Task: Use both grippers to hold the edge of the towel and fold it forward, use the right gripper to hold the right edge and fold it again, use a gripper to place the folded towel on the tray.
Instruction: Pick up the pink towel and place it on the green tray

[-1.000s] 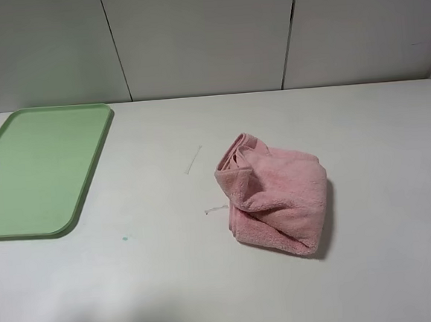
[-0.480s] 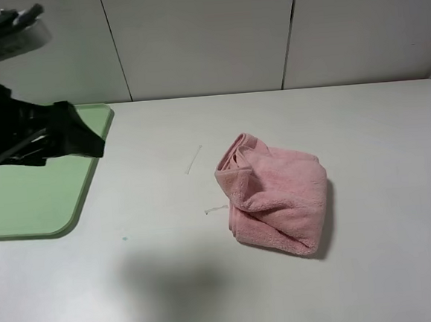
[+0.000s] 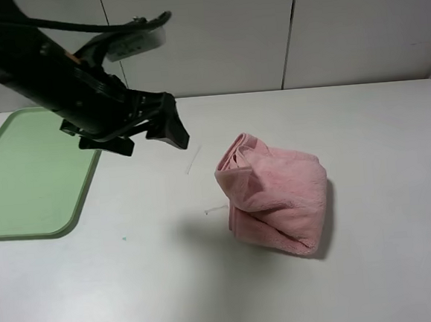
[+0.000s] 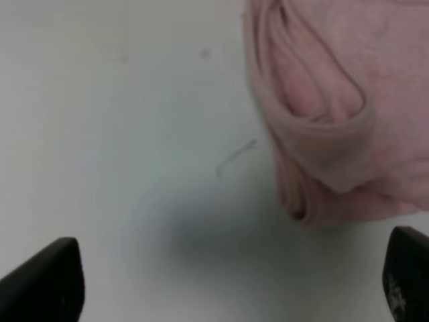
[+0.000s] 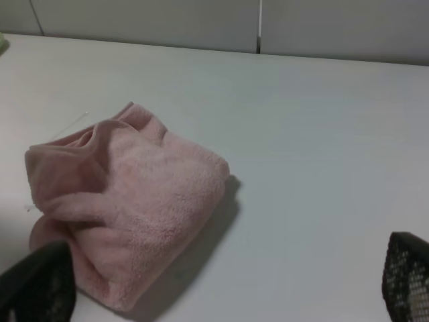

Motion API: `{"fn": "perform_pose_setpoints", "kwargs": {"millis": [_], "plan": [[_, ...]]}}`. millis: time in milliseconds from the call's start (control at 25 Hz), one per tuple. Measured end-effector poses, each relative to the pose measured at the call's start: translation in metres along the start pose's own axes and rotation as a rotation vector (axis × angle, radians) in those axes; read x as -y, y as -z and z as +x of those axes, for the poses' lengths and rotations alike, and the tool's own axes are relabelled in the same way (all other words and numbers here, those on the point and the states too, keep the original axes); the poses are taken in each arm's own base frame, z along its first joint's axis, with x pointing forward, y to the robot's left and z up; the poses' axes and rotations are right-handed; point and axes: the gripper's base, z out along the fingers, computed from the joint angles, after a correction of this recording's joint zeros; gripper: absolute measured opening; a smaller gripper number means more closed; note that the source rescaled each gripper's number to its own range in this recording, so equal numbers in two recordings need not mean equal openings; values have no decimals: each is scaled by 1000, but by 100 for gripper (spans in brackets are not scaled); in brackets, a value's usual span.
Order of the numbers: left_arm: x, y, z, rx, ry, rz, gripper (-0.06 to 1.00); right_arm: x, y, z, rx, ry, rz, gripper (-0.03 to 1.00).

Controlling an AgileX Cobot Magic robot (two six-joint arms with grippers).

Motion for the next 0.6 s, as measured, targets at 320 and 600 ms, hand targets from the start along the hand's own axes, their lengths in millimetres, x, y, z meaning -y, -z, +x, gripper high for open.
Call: {"fn": "perform_pose_setpoints", "kwargs": {"millis": [320, 600], "plan": [[35, -52, -24, -72, -61, 41, 88, 0, 0, 0, 0, 0, 0, 100], [57, -92, -28, -142, -105, 53, 88, 0, 0, 0, 0, 0, 0, 100]]}}
